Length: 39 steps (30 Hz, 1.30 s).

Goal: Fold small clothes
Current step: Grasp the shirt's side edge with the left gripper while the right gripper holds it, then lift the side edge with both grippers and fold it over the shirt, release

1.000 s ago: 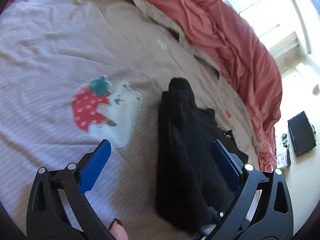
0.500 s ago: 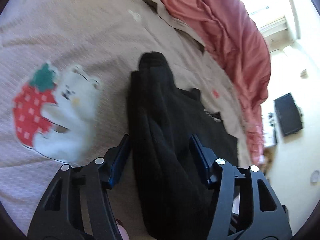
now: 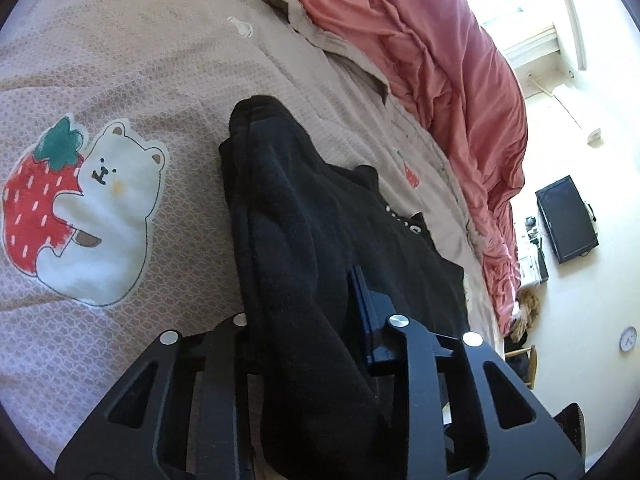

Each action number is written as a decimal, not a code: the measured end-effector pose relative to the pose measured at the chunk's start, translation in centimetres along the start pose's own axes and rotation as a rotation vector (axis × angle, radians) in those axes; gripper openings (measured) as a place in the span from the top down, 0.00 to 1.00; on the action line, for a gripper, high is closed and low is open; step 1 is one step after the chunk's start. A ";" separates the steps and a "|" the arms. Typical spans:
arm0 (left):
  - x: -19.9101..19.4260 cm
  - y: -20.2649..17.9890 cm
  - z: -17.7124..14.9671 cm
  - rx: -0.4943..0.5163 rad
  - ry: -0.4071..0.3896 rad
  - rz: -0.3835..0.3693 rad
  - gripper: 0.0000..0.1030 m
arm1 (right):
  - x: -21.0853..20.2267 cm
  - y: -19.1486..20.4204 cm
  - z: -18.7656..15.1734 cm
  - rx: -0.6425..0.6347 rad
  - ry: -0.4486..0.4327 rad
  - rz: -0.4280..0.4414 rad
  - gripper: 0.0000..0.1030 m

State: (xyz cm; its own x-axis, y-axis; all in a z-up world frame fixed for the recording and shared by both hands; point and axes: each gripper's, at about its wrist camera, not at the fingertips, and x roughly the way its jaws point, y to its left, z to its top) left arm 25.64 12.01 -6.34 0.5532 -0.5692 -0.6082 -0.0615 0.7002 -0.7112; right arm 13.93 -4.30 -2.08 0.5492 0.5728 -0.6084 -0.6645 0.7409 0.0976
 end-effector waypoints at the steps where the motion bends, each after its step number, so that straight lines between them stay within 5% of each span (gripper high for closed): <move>1: -0.3 -0.3 -0.2 0.007 -0.010 -0.002 0.83 | -0.2 -0.1 0.0 0.004 -0.007 0.000 0.92; 17: -2.8 -10.5 -2.5 0.116 -0.102 0.097 0.85 | -8.1 -4.4 -0.8 0.127 -0.172 -0.026 0.92; 39: 6.7 -24.2 -4.5 0.339 0.015 0.259 0.82 | -15.0 -13.8 -5.1 0.365 -0.263 -0.104 0.93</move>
State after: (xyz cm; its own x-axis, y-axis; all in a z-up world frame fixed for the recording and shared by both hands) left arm 27.12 -10.65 5.19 0.5431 -0.3601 -0.7586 0.0809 0.9216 -0.3796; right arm 12.26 -24.90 1.69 0.7447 0.5238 -0.4135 -0.4034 0.8469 0.3464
